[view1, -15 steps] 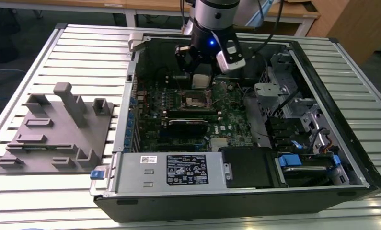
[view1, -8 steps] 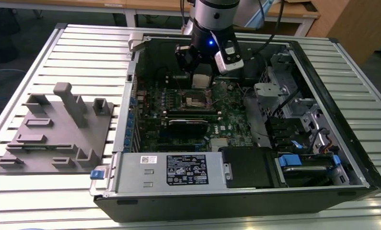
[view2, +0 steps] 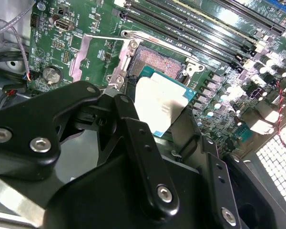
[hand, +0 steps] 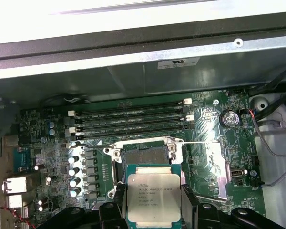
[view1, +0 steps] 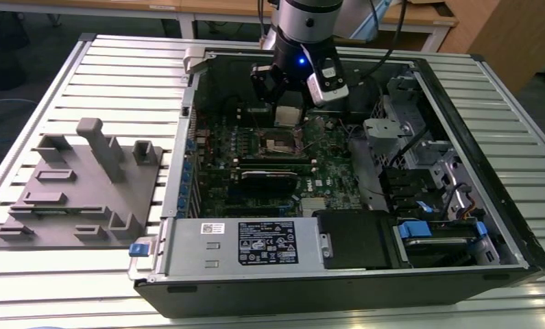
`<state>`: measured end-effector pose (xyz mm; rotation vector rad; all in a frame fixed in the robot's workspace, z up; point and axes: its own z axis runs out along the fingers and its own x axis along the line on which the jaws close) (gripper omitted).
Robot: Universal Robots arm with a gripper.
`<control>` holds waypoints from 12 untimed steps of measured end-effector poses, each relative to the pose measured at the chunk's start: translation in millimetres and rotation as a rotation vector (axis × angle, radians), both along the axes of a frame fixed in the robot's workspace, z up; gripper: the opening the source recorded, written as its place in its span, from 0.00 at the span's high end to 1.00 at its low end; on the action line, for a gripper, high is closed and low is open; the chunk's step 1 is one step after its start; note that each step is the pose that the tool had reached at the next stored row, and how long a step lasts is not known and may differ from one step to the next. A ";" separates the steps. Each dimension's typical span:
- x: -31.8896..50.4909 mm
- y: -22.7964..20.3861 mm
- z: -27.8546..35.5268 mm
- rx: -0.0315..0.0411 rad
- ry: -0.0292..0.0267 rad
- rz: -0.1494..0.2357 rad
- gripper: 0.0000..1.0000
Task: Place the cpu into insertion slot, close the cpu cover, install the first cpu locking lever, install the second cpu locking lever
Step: 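Place the cpu into insertion slot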
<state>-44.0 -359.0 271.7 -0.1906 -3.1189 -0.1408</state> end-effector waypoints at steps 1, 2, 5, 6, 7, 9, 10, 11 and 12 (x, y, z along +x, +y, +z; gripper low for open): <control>0.0 0.0 0.0 0.0001 -0.0001 0.000 0.46; 0.0 0.0 0.0 0.0001 -0.0001 -0.001 0.46; 0.0 0.0 -0.1 0.0001 0.0000 -0.005 0.46; 0.0 0.0 -0.1 0.0001 0.0000 -0.007 0.46; 0.0 0.0 -0.1 0.0001 0.0000 -0.010 0.46; 0.0 0.0 -0.1 0.0001 0.0000 -0.011 0.46; 0.0 0.0 -0.1 0.0001 0.0000 -0.011 0.46; 0.0 0.0 -0.1 0.0001 -0.0001 -0.011 0.46; 0.0 0.0 -0.1 0.0000 0.0000 -0.011 0.46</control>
